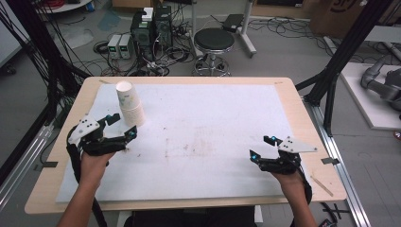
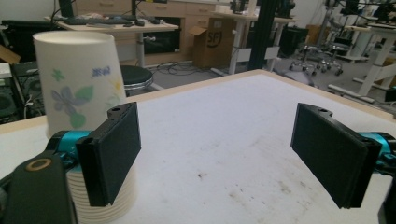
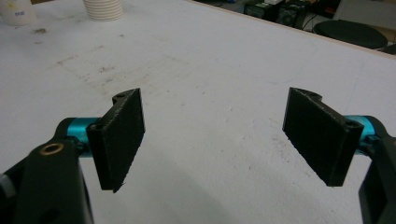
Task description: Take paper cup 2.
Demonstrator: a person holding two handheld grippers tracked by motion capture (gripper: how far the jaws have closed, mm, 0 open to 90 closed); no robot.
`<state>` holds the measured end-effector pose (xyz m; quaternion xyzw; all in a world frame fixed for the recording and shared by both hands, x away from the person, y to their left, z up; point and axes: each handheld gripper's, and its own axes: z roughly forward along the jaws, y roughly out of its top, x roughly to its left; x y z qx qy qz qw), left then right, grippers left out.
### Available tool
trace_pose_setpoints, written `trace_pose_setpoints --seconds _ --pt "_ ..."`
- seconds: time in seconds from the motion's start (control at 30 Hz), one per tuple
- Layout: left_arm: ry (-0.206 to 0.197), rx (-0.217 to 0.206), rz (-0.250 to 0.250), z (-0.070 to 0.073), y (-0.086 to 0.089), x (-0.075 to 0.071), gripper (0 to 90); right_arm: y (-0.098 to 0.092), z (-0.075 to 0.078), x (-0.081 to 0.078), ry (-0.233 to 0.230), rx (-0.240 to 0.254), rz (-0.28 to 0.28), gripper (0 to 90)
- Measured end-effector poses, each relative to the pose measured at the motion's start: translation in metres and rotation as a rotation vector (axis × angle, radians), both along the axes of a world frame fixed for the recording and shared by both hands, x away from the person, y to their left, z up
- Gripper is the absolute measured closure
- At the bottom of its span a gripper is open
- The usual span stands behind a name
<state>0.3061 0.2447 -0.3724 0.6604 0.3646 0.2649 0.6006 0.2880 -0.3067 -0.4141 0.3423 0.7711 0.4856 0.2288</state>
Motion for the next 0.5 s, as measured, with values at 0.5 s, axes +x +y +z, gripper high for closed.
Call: trace_pose_setpoints --seconds 0.5 --pt "0.077 0.04 0.133 0.041 0.017 0.054 15.5 0.0 0.0 -0.001 0.005 0.01 0.0 21.4"
